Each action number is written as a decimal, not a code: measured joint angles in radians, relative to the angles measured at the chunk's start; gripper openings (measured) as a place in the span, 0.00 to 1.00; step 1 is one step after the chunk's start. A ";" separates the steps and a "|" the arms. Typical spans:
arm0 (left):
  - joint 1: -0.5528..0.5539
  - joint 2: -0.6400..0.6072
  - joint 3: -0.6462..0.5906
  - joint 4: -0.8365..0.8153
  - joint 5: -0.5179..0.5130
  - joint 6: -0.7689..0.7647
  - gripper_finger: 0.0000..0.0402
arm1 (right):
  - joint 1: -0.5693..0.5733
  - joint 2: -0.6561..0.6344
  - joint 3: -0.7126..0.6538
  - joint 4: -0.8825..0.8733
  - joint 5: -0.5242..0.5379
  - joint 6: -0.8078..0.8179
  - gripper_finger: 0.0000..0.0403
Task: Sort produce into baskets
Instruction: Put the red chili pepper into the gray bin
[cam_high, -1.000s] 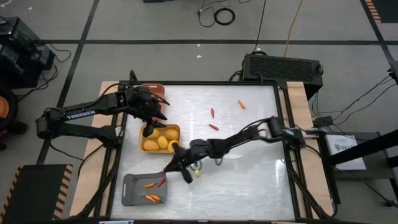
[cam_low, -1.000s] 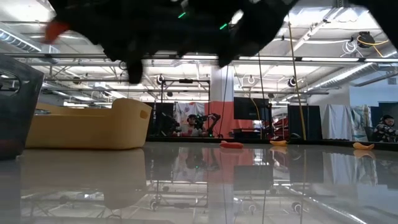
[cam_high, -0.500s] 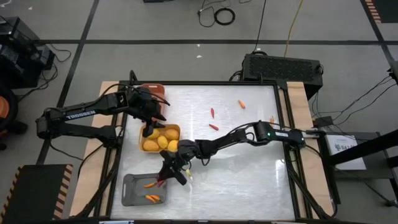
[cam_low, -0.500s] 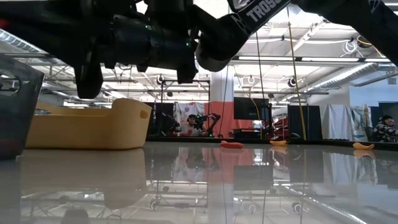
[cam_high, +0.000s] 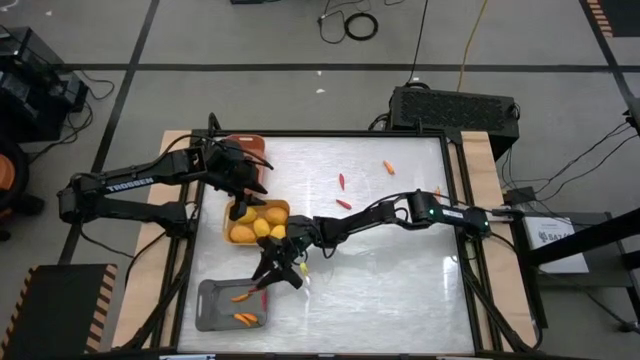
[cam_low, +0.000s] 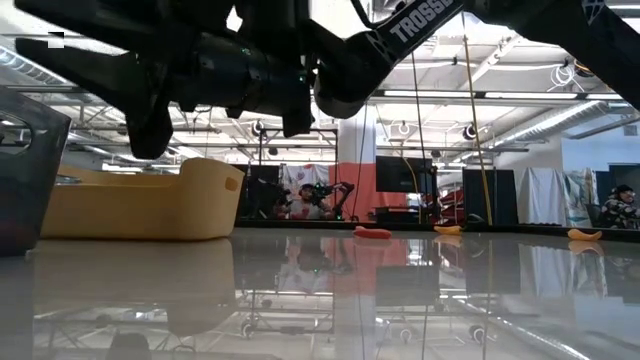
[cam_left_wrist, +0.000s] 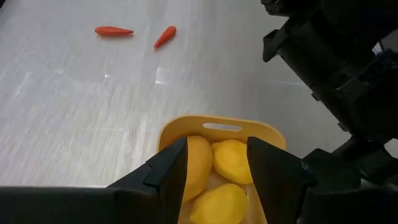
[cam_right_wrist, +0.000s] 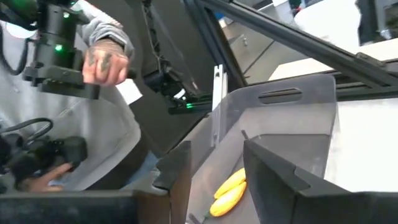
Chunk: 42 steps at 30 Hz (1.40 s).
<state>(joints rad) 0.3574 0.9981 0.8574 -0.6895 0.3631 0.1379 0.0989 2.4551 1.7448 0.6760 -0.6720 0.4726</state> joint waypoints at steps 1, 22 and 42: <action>0.000 0.000 0.000 0.000 0.000 0.000 0.43 | -0.005 -0.005 0.000 -0.005 -0.017 0.002 0.34; 0.001 0.000 0.000 0.107 -0.132 0.026 0.43 | -0.227 -0.397 0.001 -1.375 -0.223 -0.493 0.20; 0.063 0.004 0.000 0.343 -0.134 -0.079 0.43 | -0.603 -0.469 -0.050 -1.856 0.219 -0.597 0.10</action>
<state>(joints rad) 0.4206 1.0023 0.8574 -0.3462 0.2290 0.0593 -0.5038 1.9862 1.6950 -1.1804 -0.4534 -0.1241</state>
